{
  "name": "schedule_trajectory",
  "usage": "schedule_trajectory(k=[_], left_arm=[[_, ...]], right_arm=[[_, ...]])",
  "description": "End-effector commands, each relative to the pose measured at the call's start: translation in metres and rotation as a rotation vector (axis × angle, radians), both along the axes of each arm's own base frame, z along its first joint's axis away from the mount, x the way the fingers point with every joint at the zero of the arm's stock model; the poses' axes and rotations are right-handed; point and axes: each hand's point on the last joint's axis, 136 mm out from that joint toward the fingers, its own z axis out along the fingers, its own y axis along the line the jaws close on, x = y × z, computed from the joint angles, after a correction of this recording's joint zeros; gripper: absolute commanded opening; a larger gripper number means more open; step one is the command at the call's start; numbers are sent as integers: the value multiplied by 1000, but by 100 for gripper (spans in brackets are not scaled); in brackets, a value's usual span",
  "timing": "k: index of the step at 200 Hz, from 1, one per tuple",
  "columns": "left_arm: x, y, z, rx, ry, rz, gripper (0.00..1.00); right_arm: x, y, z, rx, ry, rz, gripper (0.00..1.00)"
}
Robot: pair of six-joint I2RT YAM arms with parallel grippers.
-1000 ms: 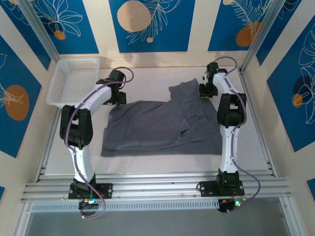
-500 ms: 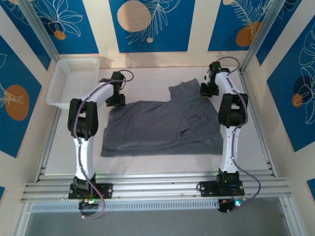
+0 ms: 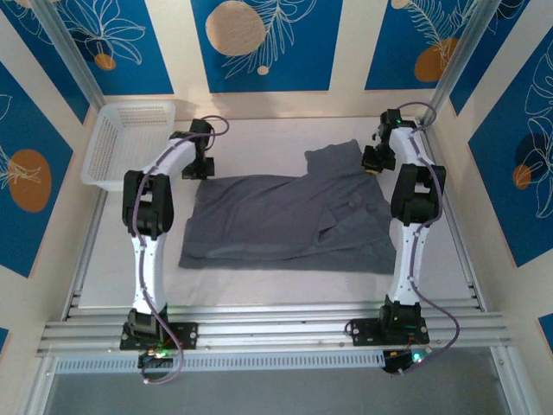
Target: Fold the inside-out t-shirt
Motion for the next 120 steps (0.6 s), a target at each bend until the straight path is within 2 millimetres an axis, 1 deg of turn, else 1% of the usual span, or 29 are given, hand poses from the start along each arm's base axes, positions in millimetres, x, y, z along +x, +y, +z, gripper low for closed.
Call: schedule_trajectory(k=[1, 17, 40, 47, 65, 73, 81, 92, 120], left_arm=[[0, 11, 16, -101, -31, 64, 0], [0, 10, 18, -169, -53, 97, 0], [5, -5, 24, -249, -70, 81, 0], [6, -7, 28, -264, -81, 83, 7], [9, -7, 41, -273, -121, 98, 28], [11, -6, 43, -276, -132, 107, 38], [12, -8, 43, -288, -132, 110, 45], [12, -12, 37, -305, -112, 109, 50], [8, -12, 15, -304, -53, 129, 54]], right_arm=[[0, -5, 26, -2, -44, -28, 0], [-1, -5, 24, -3, -41, -28, 0], [0, 0, 24, 12, -42, -19, 0], [1, 2, 25, 11, -44, -11, 0], [1, 5, 25, 5, -44, -1, 0], [1, 5, 25, 6, -44, 0, 0], [1, 4, 25, 7, -45, -1, 0], [1, 6, 25, 8, -44, 1, 0], [1, 6, 23, 11, -39, 4, 0]])
